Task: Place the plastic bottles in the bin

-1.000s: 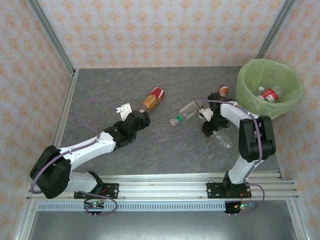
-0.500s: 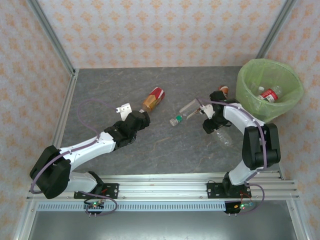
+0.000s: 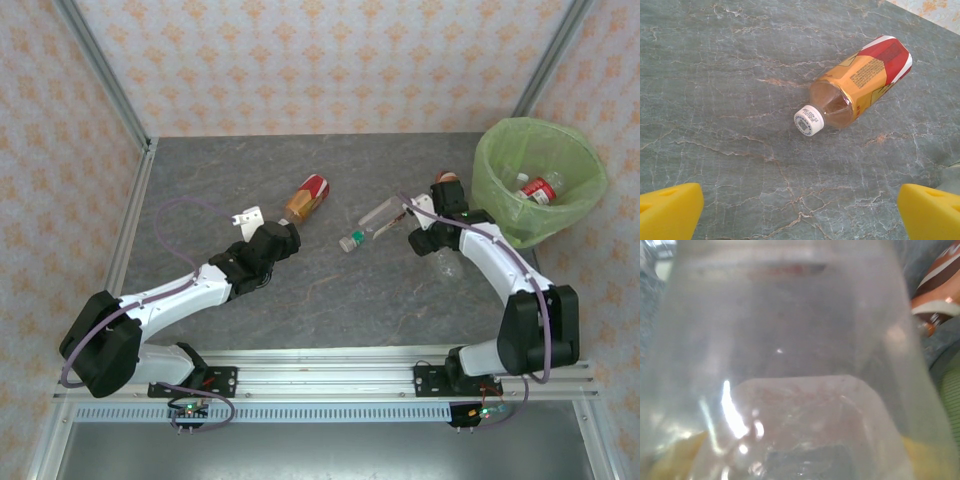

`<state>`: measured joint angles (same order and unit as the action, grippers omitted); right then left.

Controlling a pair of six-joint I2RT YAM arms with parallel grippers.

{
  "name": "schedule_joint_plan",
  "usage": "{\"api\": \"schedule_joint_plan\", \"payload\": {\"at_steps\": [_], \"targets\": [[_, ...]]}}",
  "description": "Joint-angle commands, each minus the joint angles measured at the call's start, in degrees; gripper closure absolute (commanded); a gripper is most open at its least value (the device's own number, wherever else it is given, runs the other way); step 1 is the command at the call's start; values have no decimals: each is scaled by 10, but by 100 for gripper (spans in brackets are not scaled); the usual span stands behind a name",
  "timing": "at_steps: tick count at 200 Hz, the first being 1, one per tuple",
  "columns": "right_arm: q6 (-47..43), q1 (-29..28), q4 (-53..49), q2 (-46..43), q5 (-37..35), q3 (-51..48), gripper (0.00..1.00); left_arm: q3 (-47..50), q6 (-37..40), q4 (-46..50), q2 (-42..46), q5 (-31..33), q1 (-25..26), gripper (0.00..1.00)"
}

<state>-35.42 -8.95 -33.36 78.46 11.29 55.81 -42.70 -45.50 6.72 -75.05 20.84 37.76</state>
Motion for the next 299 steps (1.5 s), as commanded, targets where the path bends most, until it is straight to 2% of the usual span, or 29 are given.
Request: {"api": "schedule_joint_plan", "payload": {"at_steps": [1,50,126,149,191,264,299], "targets": [[15,-3,48,-31,22,-12,49,-15,11,-5,12,-2,-3,0],[48,-4,122,-86,77,-26,49,-24,24,-4,26,-8,-2,0],[140,-12,292,-177,154,-42,50,-30,23,-6,19,-19,-2,0],[162,-15,350,-201,126,-47,49,-32,23,-6,15,-20,-2,0],[200,-15,391,-221,80,-37,49,-32,19,-7,12,-23,-2,0],[304,-15,482,-202,-26,4,52,-29,15,-4,11,-23,-2,0],[312,-13,507,-185,-63,27,52,-30,15,-5,8,-26,-2,0]]}}
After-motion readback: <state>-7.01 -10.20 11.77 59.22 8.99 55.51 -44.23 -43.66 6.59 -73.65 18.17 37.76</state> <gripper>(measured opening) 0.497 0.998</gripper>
